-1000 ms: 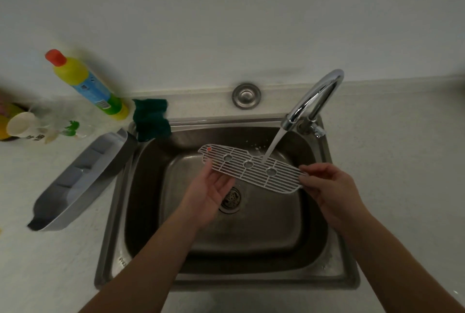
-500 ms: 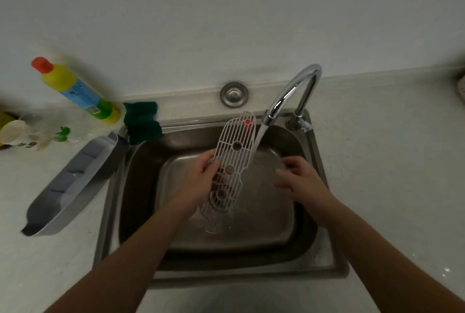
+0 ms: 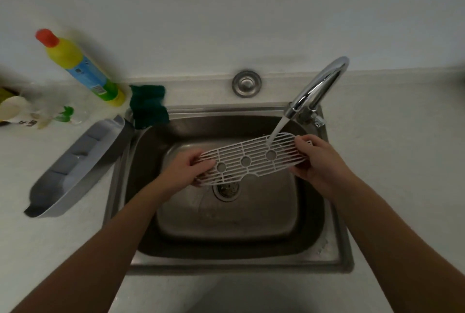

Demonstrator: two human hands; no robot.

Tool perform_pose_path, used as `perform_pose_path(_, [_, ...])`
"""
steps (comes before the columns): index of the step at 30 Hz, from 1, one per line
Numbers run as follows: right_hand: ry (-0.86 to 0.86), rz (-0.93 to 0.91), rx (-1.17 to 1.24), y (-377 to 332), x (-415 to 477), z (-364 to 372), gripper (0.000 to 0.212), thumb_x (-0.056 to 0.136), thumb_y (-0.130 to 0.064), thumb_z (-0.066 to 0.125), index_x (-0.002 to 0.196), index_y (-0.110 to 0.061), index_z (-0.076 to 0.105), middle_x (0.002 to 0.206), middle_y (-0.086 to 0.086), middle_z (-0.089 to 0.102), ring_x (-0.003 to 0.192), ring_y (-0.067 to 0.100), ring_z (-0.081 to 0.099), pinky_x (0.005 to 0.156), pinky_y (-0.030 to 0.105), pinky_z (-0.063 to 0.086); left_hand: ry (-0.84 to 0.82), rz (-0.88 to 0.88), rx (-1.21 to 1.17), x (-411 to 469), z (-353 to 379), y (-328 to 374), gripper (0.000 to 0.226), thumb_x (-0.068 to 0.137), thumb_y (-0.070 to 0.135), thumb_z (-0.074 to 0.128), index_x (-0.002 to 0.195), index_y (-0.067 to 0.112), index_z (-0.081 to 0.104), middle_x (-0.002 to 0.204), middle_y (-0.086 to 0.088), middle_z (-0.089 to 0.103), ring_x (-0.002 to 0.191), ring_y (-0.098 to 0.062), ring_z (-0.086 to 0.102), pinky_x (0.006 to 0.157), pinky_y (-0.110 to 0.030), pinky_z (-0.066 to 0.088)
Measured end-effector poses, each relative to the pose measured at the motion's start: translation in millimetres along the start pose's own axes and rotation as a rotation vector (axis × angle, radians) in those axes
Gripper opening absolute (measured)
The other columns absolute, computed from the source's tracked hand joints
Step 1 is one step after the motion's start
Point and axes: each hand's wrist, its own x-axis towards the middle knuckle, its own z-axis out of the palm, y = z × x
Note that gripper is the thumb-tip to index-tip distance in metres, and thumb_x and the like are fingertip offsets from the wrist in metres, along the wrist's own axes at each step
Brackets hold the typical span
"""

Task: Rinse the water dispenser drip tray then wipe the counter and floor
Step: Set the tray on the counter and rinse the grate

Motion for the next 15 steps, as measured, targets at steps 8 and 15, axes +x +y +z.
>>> perform_pose_path(8, [-0.144, -0.131, -0.278, -0.8, -3.1, 1.2, 0.015, 0.1, -0.021, 0.063, 0.1, -0.024, 0.077, 0.102, 0.005, 0.079, 0.099, 0.023, 0.077, 0.085, 0.041, 0.062, 0.259, 0.106, -0.036, -39.5, -16.7, -32.1, 0.016, 0.095, 0.018, 0.071, 0.104, 0.032, 0.072, 0.1, 0.001, 0.078, 0.082, -0.016, 0.077, 0.061, -0.026, 0.062])
perform_pose_path(15, [-0.066, -0.541, -0.519, -13.6, -16.9, 9.0, 0.022, 0.087, -0.011, 0.076, 0.097, -0.03, 0.079, 0.11, -0.011, 0.072, 0.102, 0.001, 0.07, 0.087, 0.015, 0.056, 0.613, 0.143, 0.376, -46.8, -10.1, -31.6, 0.018, 0.092, 0.022, 0.073, 0.098, 0.038, 0.068, 0.089, 0.022, 0.067, 0.09, 0.018, 0.06, 0.075, -0.011, 0.041])
